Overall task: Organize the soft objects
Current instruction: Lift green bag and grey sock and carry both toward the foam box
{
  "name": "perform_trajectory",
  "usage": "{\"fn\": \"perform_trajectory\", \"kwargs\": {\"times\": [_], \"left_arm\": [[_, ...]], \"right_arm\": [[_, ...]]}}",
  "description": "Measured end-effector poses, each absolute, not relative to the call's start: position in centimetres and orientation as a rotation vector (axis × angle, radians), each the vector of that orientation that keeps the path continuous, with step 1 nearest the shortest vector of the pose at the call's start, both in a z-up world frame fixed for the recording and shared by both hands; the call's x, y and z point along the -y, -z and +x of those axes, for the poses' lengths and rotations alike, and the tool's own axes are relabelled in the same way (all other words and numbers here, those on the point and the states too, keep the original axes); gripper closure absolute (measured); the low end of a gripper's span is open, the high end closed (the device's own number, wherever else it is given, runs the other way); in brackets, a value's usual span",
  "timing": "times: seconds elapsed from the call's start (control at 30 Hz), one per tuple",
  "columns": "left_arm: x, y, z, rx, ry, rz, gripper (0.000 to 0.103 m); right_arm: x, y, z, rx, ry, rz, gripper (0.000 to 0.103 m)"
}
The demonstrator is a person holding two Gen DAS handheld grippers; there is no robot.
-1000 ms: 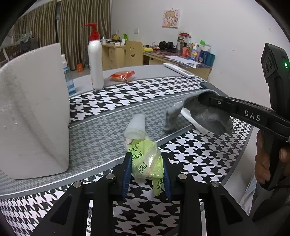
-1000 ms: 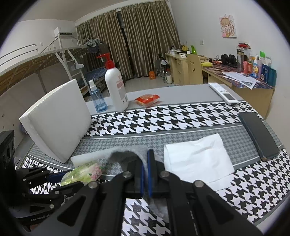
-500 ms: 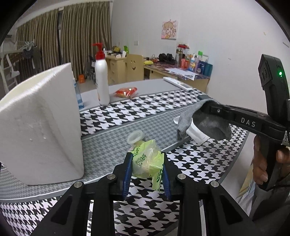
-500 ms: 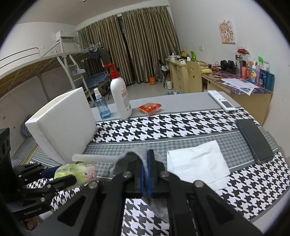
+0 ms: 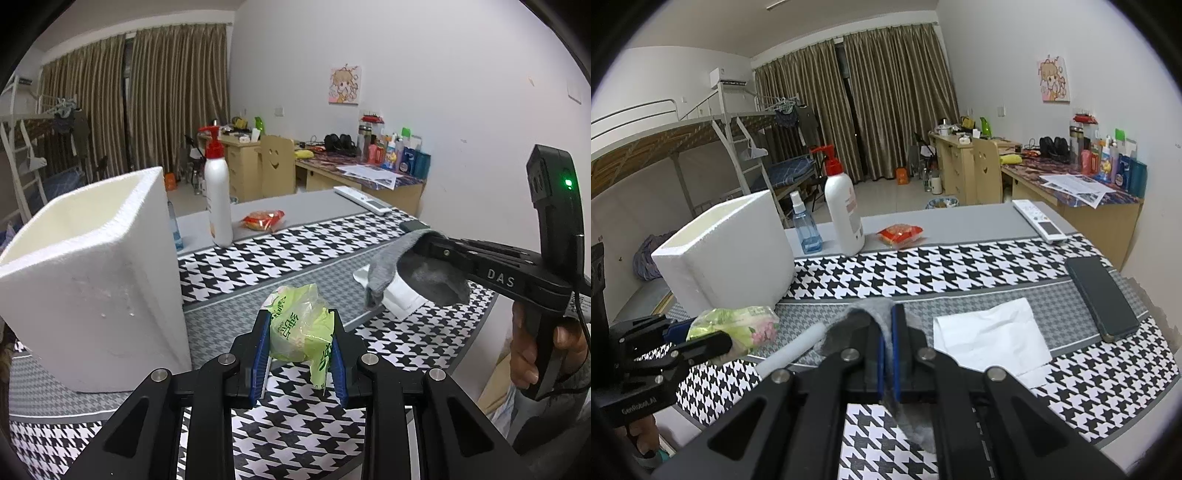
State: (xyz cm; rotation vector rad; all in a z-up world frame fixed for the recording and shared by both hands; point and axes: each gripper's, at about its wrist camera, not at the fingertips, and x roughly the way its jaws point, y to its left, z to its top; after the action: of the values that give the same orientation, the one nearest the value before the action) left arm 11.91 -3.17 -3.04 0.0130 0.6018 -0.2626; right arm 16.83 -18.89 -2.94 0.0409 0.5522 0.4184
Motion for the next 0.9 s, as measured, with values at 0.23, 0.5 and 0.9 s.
{"fn": "perform_trajectory", "kwargs": {"times": [0.23, 0.5, 0.9], "left_arm": [[2.6, 2.2, 11.6, -0.572, 0.252, 0.012, 0.072], [2.6, 1.5, 11.7, -0.551, 0.244, 0.018, 0.072], [1.0, 0.6, 11.7, -0.523, 0.204, -0.001, 0.072]], "right_arm": [[19.0, 2.3, 16.5, -0.537, -0.415, 0.041, 0.097], [18.7, 1.7, 16.3, -0.518, -0.425, 0.035, 0.097], [17.4, 0.6, 16.2, -0.492, -0.451, 0.022, 0.097]]}}
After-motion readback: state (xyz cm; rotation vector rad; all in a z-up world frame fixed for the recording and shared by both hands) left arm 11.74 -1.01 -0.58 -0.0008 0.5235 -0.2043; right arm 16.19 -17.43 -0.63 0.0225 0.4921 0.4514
